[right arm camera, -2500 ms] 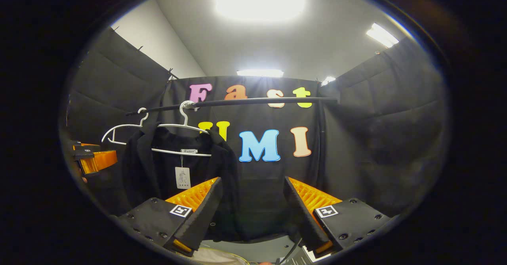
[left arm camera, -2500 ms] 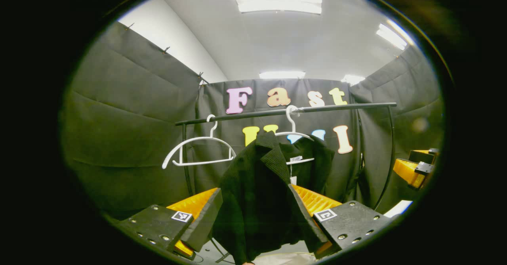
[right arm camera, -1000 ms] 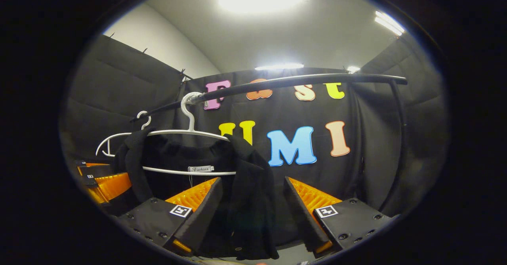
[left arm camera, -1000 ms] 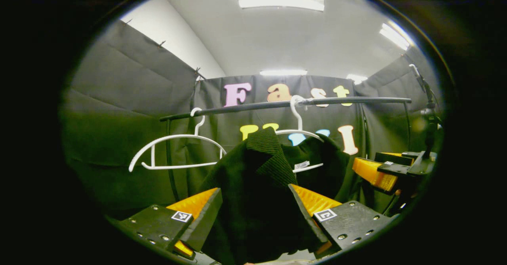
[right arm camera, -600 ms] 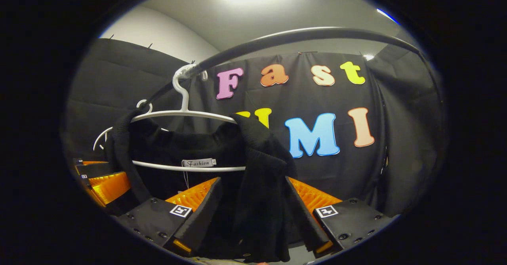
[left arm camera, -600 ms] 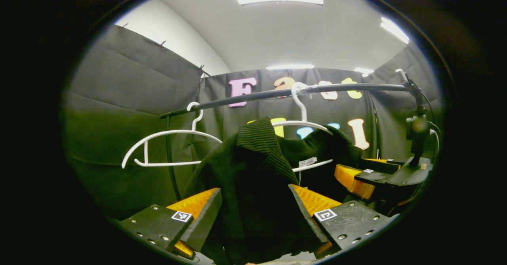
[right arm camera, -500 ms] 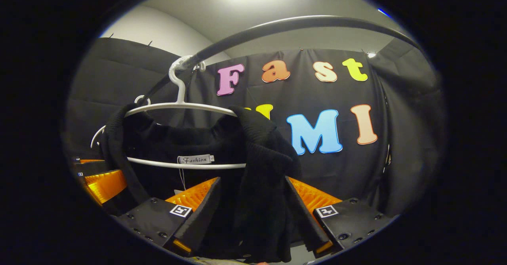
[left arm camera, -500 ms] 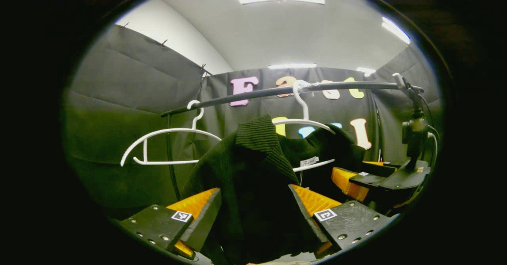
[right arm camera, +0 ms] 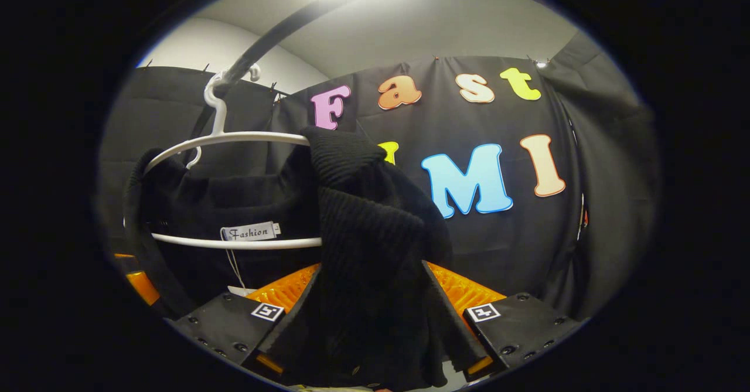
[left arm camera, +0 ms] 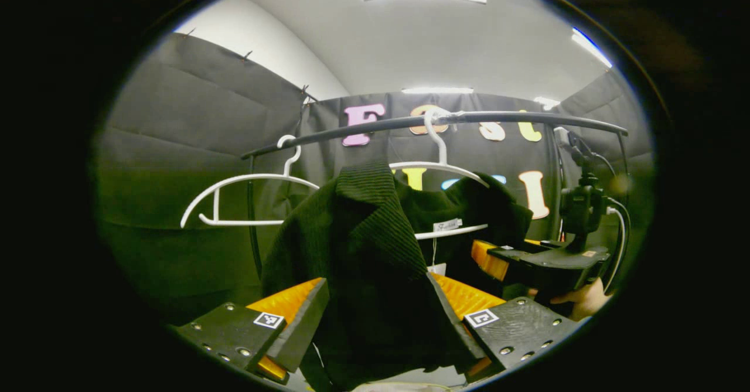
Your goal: Grasp the clothes on the hanger with both hands and then place them into the laundry hamper below.
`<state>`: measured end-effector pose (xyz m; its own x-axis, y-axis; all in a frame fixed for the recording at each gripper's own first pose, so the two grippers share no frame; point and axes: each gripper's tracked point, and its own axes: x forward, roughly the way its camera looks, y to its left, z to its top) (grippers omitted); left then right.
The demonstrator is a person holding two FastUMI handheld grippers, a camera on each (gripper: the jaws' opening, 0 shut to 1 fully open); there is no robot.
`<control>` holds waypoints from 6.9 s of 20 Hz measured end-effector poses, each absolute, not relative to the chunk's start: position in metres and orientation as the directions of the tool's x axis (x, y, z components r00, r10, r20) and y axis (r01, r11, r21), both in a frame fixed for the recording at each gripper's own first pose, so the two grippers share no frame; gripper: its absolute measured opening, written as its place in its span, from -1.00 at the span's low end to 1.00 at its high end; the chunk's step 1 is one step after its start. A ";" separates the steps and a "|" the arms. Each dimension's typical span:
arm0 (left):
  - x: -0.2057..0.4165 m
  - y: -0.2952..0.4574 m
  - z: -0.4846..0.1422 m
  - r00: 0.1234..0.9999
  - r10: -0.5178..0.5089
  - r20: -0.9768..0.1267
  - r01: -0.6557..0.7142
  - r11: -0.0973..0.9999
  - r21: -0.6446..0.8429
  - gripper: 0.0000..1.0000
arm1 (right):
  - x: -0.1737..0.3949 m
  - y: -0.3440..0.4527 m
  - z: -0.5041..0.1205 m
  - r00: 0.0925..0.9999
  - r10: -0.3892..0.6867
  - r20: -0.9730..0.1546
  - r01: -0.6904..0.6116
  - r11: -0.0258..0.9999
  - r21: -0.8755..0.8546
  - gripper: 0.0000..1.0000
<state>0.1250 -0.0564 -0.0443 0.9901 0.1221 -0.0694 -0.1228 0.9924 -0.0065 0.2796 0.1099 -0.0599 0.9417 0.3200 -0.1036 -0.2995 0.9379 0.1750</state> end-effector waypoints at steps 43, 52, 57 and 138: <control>0.125 0.069 0.041 0.919 0.370 0.135 -0.381 0.922 0.067 -0.95 | 0.329 0.006 0.025 0.963 0.104 0.249 -0.074 0.989 -0.126 -0.80; 0.166 0.111 0.019 0.950 0.305 0.072 -0.310 0.949 0.065 -0.93 | 0.366 0.000 -0.001 0.979 0.114 0.171 -0.094 0.988 -0.123 -0.94; 0.165 0.116 -0.017 0.961 0.276 0.029 -0.277 0.959 0.064 -0.95 | 0.367 0.003 -0.034 0.988 0.134 0.074 -0.126 0.986 -0.108 -0.81; 0.026 0.018 -0.384 0.728 -0.098 -0.679 0.150 0.988 0.019 0.82 | 0.030 0.141 -0.404 0.593 0.156 -0.790 -0.234 0.972 0.017 0.95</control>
<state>0.0261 0.0178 -0.3838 0.7276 -0.0977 -0.6790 0.1505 0.9884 0.0191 0.0297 0.1409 -0.4044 0.5932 0.1564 -0.7897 -0.2340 0.9721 0.0168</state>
